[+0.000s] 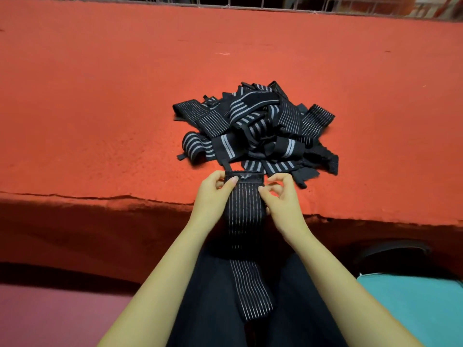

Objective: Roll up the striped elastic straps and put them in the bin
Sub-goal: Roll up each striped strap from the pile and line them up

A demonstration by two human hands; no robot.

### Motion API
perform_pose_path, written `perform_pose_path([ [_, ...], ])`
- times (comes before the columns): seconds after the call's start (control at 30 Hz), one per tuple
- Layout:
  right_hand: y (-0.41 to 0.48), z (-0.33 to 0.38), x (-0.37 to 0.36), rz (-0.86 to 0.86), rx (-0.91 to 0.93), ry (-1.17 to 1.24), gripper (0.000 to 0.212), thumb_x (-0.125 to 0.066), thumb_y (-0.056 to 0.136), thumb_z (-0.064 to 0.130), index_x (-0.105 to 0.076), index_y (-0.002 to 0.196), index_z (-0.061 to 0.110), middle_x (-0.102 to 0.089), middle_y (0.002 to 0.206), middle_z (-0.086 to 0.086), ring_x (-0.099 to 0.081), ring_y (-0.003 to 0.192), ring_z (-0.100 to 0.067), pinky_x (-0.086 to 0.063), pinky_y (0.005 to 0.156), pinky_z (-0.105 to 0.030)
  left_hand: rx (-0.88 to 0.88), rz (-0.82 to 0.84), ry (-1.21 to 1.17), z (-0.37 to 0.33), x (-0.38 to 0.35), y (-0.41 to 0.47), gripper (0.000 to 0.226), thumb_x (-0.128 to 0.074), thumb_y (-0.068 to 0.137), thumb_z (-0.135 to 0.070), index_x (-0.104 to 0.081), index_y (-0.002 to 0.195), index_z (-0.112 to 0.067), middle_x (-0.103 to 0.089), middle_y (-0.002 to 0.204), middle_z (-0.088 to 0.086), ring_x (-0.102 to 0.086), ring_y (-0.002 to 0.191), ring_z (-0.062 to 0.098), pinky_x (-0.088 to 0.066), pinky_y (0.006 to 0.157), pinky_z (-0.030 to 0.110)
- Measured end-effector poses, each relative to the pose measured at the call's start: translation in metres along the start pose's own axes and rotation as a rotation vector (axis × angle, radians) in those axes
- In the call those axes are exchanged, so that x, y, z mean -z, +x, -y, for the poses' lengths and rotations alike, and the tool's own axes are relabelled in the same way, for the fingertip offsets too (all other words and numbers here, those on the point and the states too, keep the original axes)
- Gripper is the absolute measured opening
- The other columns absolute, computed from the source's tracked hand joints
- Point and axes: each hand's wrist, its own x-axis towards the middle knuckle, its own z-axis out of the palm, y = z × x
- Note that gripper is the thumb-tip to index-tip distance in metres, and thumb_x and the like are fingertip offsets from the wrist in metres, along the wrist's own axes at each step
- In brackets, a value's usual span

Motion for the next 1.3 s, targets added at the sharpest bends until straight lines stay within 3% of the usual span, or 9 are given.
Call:
perform_pose_path([
  [0.1,0.009,0.001,0.002,0.013,0.019,-0.06,0.027,-0.056,0.09,-0.001,-0.056,0.093,0.026,-0.061,0.089,0.006,-0.049,0.063,-0.012,-0.039,0.055,-0.023,-0.028,0.034,0.058,-0.001,-0.004,0.012,0.009,-0.06,0.093,-0.017,-0.063,0.087,-0.013,-0.066,0.082,0.001,-0.059,0.076,0.009,-0.046,0.073,0.027],
  [0.23,0.016,-0.002,-0.006,0.092,-0.013,-0.079,0.029,-0.06,0.088,-0.001,-0.064,0.097,0.027,-0.068,0.097,-0.012,-0.053,0.069,-0.024,-0.049,0.066,-0.037,-0.062,-0.006,0.122,0.004,0.002,0.022,0.006,-0.061,0.092,-0.015,-0.066,0.09,-0.014,-0.068,0.086,-0.002,-0.06,0.08,0.01,-0.046,0.078,0.024],
  [0.47,0.03,0.007,-0.074,0.324,0.108,-0.25,0.035,-0.062,0.088,0.001,-0.061,0.122,0.009,-0.053,0.113,0.0,-0.043,0.055,-0.001,-0.038,0.064,-0.013,0.005,-0.256,0.113,0.022,0.069,0.028,0.012,-0.066,0.089,-0.016,-0.064,0.079,-0.011,-0.063,0.069,0.006,-0.056,0.064,0.013,-0.042,0.063,0.031],
  [0.7,0.054,0.038,-0.152,0.434,0.003,-0.088,0.04,-0.059,0.09,-0.001,-0.054,0.129,0.007,-0.053,0.117,-0.018,-0.044,0.03,-0.004,-0.037,0.034,-0.018,0.017,-0.426,0.298,0.013,0.144,0.054,0.015,-0.066,0.09,-0.024,-0.062,0.084,-0.011,-0.059,0.07,-0.003,-0.052,0.062,0.009,-0.038,0.057,0.02],
  [0.8,0.067,0.032,-0.165,0.424,0.107,-0.244,0.042,-0.06,0.09,0.0,-0.053,0.131,0.004,-0.051,0.124,-0.018,-0.048,0.049,0.004,-0.047,0.056,-0.017,0.034,-0.44,0.37,0.02,0.153,0.069,0.016,-0.066,0.09,-0.026,-0.062,0.084,-0.011,-0.06,0.073,0.0,-0.053,0.067,0.015,-0.037,0.056,0.018],
  [0.87,0.076,0.022,-0.168,0.418,0.167,-0.389,0.045,-0.06,0.089,0.0,-0.053,0.133,0.004,-0.05,0.128,-0.013,-0.045,0.075,0.003,-0.04,0.082,-0.015,0.046,-0.423,0.402,0.029,0.15,0.077,0.016,-0.066,0.09,-0.026,-0.06,0.084,-0.012,-0.059,0.07,-0.002,-0.053,0.069,0.016,-0.033,0.052,0.022],
  [1.0,0.095,0.005,-0.173,0.459,0.155,-0.52,0.049,-0.058,0.091,0.004,-0.048,0.139,0.006,-0.046,0.132,-0.012,-0.042,0.103,-0.009,-0.034,0.105,-0.026,0.05,-0.386,0.462,0.048,0.147,0.093,0.02,-0.063,0.092,-0.03,-0.061,0.088,-0.01,-0.062,0.075,0.0,-0.057,0.073,0.019,-0.029,0.057,0.027],
  [1.13,0.105,-0.006,-0.185,0.461,0.211,-0.664,0.049,-0.053,0.097,0.017,-0.042,0.144,0.011,-0.043,0.138,-0.009,-0.04,0.126,-0.022,-0.029,0.11,-0.03,0.03,-0.446,0.628,0.056,0.15,0.107,0.024,-0.058,0.093,-0.037,-0.064,0.097,-0.014,-0.058,0.082,0.001,-0.051,0.081,0.019,-0.034,0.067,0.031],
  [1.3,0.112,-0.016,-0.194,0.409,0.385,-0.942,0.05,-0.047,0.099,0.034,-0.038,0.146,0.022,-0.043,0.131,-0.006,-0.037,0.117,-0.025,-0.036,0.101,-0.039,0.09,-0.505,0.561,0.065,0.159,0.113,0.028,-0.062,0.091,-0.036,-0.067,0.098,-0.008,-0.063,0.086,0.004,-0.044,0.103,0.026,-0.035,0.077,0.033],
])
